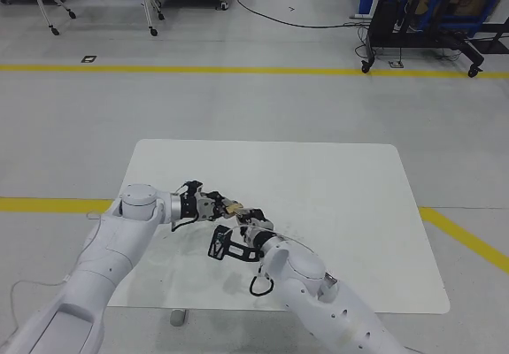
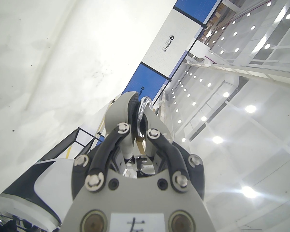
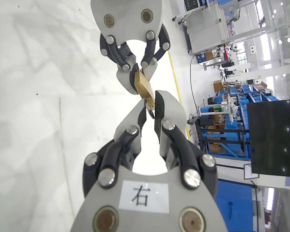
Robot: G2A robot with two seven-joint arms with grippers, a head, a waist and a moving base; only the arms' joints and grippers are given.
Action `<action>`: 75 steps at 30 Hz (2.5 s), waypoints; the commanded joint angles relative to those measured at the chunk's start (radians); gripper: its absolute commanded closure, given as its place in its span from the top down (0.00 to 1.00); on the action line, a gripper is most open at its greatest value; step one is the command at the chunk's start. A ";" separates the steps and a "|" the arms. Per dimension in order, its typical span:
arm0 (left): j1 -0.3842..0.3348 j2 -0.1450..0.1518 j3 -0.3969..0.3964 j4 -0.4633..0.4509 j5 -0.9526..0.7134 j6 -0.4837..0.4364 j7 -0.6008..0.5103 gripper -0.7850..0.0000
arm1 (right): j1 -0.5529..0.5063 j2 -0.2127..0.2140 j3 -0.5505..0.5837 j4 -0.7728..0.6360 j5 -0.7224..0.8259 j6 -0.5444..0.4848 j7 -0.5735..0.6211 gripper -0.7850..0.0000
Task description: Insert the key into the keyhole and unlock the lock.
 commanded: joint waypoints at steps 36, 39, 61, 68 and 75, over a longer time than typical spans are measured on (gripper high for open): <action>0.090 0.025 -0.096 -0.152 -0.023 -0.246 -0.078 0.00 | 0.087 0.066 0.291 0.203 1.040 -0.503 -0.233 0.00; 0.089 0.025 -0.091 -0.152 -0.016 -0.241 -0.089 0.00 | 0.120 0.063 0.273 0.234 1.058 -0.480 -0.216 0.00; 0.180 0.030 -0.173 -0.250 -0.045 -0.390 0.153 0.00 | -0.073 0.065 0.148 0.043 0.434 0.068 -0.481 0.35; 0.188 0.030 -0.176 -0.266 -0.036 -0.377 0.156 0.00 | -0.041 0.048 0.090 0.081 0.363 0.189 -0.472 0.35; 0.184 0.029 -0.172 -0.266 -0.022 -0.369 0.150 0.00 | -0.006 0.035 0.060 0.103 0.339 0.221 -0.419 0.25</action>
